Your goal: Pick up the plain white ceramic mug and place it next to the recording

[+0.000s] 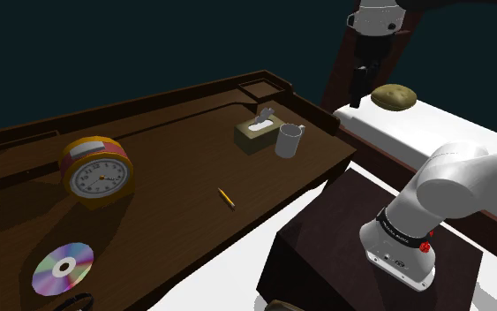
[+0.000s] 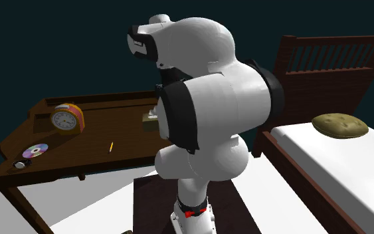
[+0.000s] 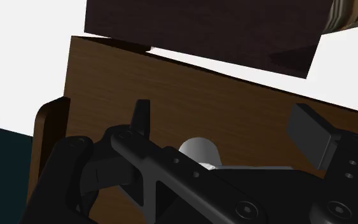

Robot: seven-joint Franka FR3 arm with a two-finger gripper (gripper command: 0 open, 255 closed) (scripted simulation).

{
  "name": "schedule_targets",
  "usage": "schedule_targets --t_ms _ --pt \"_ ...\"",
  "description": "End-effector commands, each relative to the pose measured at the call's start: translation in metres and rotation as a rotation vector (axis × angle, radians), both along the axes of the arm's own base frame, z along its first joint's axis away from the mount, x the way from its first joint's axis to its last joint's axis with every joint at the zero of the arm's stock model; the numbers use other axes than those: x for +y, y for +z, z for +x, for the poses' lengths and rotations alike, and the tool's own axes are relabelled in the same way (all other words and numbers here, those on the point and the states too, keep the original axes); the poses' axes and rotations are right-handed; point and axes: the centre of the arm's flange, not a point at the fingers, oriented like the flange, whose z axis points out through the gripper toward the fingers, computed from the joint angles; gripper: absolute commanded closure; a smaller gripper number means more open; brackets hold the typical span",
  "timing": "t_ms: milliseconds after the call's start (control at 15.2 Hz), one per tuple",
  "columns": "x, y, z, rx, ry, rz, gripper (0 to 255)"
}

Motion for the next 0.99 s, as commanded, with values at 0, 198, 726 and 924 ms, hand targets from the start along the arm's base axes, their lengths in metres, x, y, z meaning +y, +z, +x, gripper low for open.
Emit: schedule_targets --t_ms 0,198,726,924 --pt "0.0 0.0 0.0 0.0 0.0 0.0 0" --pt "0.008 -0.028 0.025 -0.001 0.006 0.011 0" --pt "0.033 -0.103 0.093 -0.003 0.024 0.04 0" --pt "0.044 -0.131 0.118 -0.003 0.03 0.051 0"
